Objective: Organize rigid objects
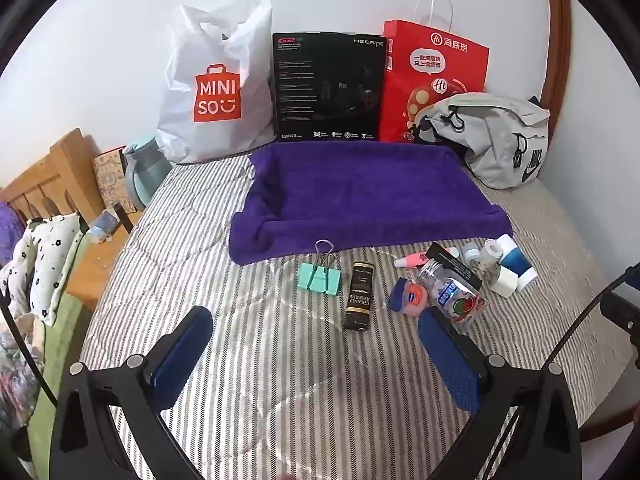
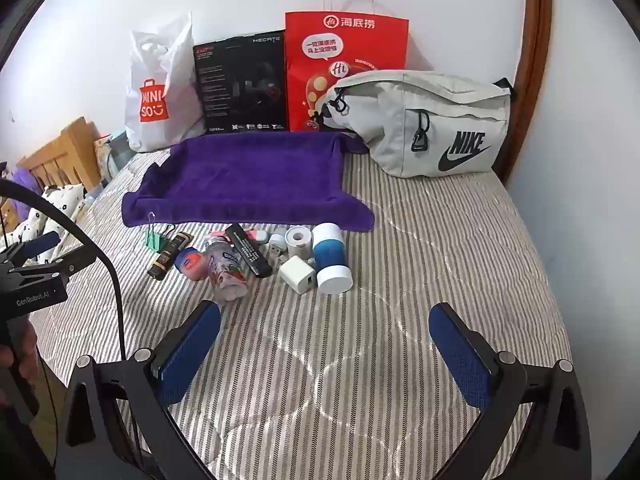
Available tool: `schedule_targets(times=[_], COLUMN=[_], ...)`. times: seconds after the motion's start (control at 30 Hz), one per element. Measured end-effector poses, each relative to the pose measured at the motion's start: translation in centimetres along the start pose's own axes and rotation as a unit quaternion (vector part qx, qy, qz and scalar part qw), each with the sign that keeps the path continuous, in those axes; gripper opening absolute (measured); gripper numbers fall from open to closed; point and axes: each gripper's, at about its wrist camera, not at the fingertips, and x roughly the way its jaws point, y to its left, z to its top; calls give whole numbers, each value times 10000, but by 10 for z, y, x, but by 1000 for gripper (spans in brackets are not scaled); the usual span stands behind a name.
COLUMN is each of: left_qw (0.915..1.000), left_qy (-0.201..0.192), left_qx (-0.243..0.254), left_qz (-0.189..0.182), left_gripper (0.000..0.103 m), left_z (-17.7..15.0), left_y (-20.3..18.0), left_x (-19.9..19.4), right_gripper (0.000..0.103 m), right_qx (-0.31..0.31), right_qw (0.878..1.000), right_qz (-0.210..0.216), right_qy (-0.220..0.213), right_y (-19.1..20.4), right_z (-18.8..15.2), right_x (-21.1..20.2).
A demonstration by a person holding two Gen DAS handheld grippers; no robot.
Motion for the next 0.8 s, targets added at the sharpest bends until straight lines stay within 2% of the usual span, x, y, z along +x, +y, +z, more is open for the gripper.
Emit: schedule_targets(times=[0.07,0.23,0.27,0.4,0.47,0.6,0.63,0.8], left_qw=[10000,9996,9997,9999,10000,10000,10000,9998], left_qy=[-6,-20,2,-20,13,-37,-68,-99], left_qx=[16,10,-65,-13,-38,7,-5,-47], left_qz=[9,-271,-226,-155,-49,-26,-25,-167], left_gripper=[103,103,103,103,103,103,103,103], left_z=[0,-5,-3,-3,1,1,1,3], left_y=[0,0,11,16,3,0,0,1], left_x=[0,-4,-2,-7,-6,-9,-11,-13], right_gripper=[103,103,103,103,103,103,103,103], right_qx=[-44,-59,-97,-75,-71,-54,-88,-91], right_qw=[10000,9999,9999,10000,9999,10000,9999,9999], right_qz=[-4,-11,-24,21,54,28,-30,-16], right_qy=[-24,-98,110,27,49,25,129,98], right_y=[-2,-4,-2,-2,-2,1,1,1], right_z=[-1,-8,-3,-1,0,1,0,-1], right_x=[-1,-7,-2,-4,-2,-1,-1,-1])
